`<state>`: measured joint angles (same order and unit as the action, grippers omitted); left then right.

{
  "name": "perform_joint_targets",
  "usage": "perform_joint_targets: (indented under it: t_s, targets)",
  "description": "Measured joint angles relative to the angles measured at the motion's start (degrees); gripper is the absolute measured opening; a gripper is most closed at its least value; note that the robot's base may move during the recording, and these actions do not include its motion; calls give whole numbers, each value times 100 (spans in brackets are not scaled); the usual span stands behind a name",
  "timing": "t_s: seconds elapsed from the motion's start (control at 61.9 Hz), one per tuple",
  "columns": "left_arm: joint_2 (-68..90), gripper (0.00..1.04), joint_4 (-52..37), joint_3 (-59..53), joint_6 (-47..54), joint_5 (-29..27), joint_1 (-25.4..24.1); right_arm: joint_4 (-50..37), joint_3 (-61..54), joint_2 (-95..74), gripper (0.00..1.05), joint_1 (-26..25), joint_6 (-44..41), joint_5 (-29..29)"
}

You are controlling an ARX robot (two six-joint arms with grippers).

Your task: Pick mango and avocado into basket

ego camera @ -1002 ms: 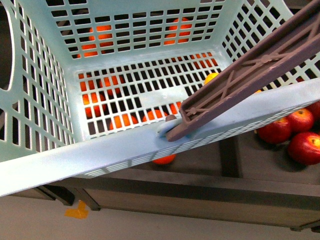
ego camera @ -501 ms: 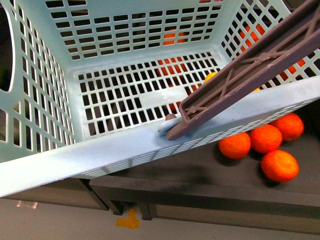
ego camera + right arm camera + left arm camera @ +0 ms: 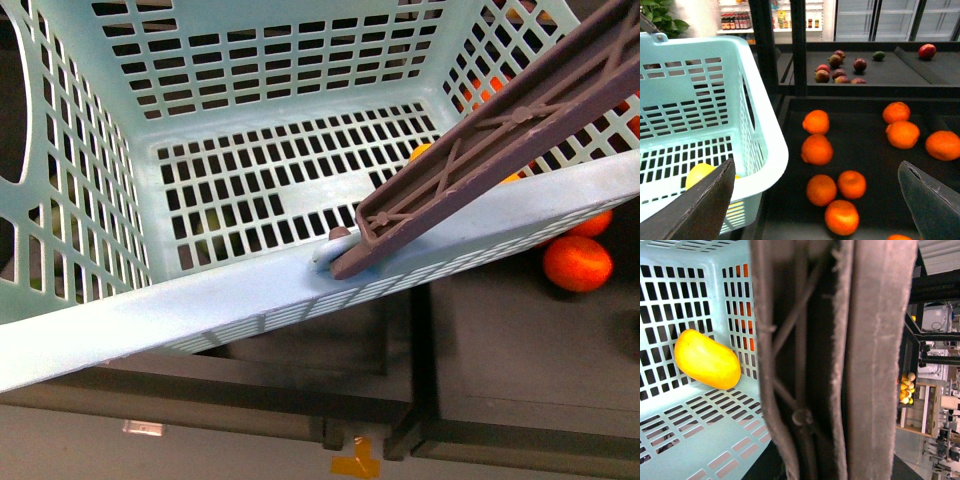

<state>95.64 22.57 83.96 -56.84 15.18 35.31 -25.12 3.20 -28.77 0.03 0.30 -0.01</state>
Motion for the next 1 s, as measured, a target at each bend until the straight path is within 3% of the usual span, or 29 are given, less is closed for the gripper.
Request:
perform_joint_targets:
  t_s: [1.002]
  targets:
    - [-2,15,2,0,90,-166,-87,2,-7,-4,96,-4,0,-22]
